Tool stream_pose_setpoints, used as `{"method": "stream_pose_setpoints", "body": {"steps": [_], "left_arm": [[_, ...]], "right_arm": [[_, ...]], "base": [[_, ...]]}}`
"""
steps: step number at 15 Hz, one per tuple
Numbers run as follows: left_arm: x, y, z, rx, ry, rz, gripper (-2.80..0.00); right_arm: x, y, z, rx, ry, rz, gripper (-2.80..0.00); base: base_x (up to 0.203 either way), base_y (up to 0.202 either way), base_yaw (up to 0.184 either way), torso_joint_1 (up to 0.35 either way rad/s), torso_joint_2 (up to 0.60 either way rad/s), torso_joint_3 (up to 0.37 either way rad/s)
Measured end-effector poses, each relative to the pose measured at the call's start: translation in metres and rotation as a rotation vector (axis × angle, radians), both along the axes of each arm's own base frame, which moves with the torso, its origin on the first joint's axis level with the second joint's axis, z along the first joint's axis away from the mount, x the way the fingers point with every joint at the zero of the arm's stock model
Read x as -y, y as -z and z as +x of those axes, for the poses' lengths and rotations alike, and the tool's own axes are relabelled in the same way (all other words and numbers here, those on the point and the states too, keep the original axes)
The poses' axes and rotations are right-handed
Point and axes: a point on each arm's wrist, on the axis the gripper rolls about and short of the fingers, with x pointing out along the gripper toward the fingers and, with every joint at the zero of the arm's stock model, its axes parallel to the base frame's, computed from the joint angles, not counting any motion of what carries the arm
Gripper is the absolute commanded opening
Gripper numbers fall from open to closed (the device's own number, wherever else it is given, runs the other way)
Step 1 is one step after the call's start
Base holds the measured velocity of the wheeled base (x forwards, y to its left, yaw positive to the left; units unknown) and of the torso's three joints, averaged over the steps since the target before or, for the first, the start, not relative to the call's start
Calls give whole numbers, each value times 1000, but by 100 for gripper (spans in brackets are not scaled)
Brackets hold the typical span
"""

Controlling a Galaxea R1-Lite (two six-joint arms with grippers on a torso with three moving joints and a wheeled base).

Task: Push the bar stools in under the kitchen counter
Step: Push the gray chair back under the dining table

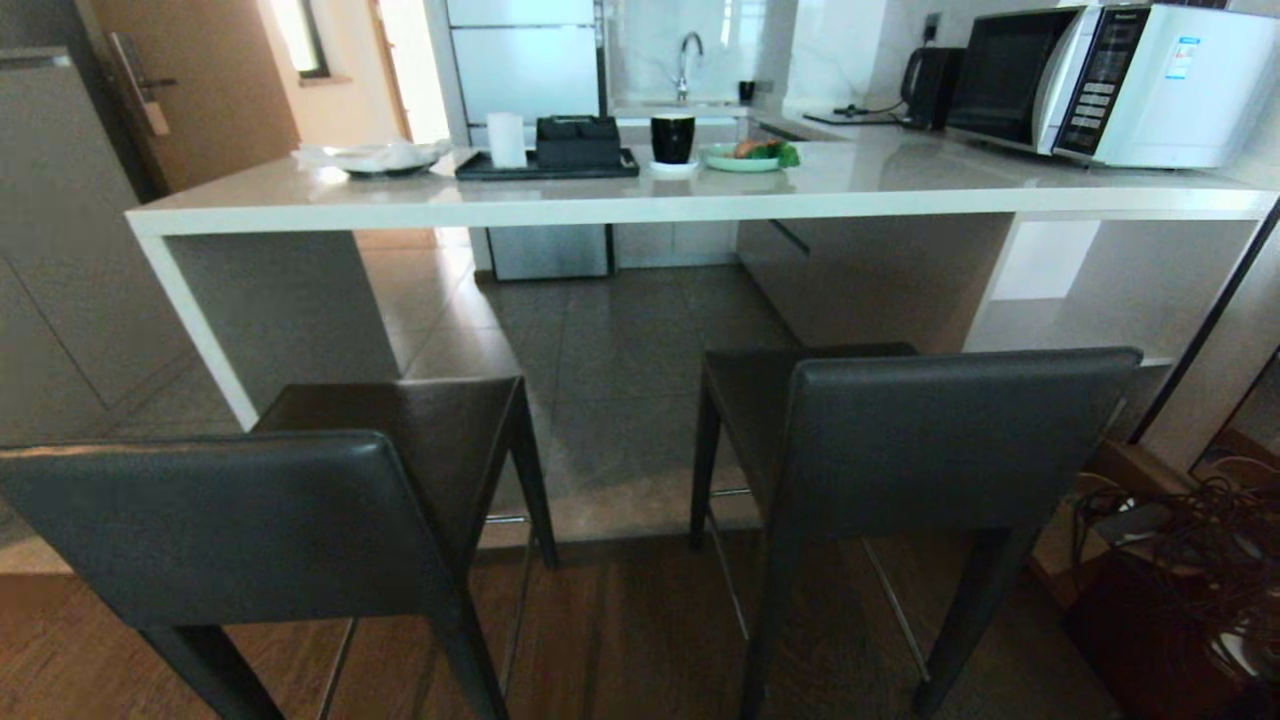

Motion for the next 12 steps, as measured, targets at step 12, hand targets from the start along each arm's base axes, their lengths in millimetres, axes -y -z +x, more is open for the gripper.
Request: {"method": "stream_pose_setpoints", "body": {"steps": [12], "left_arm": [[0, 0, 0, 1, 0, 0, -280]], "right_arm": [[0, 0, 0, 0, 1, 0, -280]], "base": [[0, -186, 4, 1, 3, 2]]}}
